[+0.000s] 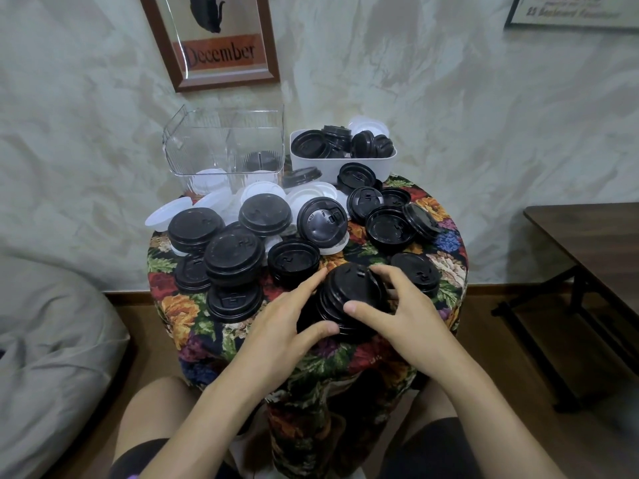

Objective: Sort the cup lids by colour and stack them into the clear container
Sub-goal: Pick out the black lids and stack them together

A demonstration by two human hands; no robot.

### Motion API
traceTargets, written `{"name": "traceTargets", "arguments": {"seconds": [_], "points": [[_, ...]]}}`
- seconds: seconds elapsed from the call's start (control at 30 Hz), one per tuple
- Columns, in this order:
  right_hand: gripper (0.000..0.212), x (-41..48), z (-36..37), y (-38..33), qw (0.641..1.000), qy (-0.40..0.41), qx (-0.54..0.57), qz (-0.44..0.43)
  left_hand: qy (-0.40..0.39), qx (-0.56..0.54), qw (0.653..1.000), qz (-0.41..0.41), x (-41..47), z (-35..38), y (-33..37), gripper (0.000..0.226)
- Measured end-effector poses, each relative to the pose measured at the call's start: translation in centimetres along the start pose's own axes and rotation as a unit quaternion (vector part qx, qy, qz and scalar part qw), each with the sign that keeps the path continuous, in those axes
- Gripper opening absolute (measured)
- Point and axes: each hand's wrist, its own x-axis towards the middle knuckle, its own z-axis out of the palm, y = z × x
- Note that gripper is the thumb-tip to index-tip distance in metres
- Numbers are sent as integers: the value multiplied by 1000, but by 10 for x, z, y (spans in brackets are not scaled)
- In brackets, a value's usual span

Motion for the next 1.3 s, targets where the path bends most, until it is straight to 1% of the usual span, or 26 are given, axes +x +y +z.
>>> {"name": "traceTargets", "arguments": {"seconds": [0.13,0.23,0.3,0.5,0.6,0.67,0.77,0.97,1.1,1.3], "points": [[91,-3,-5,-6,999,33,24,18,15,-10,1000,-8,0,3,0,80],[82,-3,-3,-8,998,50,26,32,32,11,999,-8,-2,5,2,83],[80,-2,2,-10,998,54,7,38,38,17,999,-5,-2,6,3,87],[94,0,23,-18,995,56,-73,30,61,38,997,-9,-2,12,5,91],[97,0,21,-17,996,28,-80,21,65,47,997,2,-3,11,6,84],[92,1,12,-13,998,-14,-59,17,69,51,996,0,-4,10,5,79],[83,0,-1,-7,997,-69,-26,6,65,49,997,4,-5,9,6,79],[85,-1,0,-5,998,-53,-24,-10,28,29,999,15,-5,2,3,77],[89,0,1,-5,997,-56,-57,-19,35,34,999,13,-4,2,3,70],[96,4,-1,-2,993,-69,-91,-32,40,48,998,16,-3,4,5,70]]}}
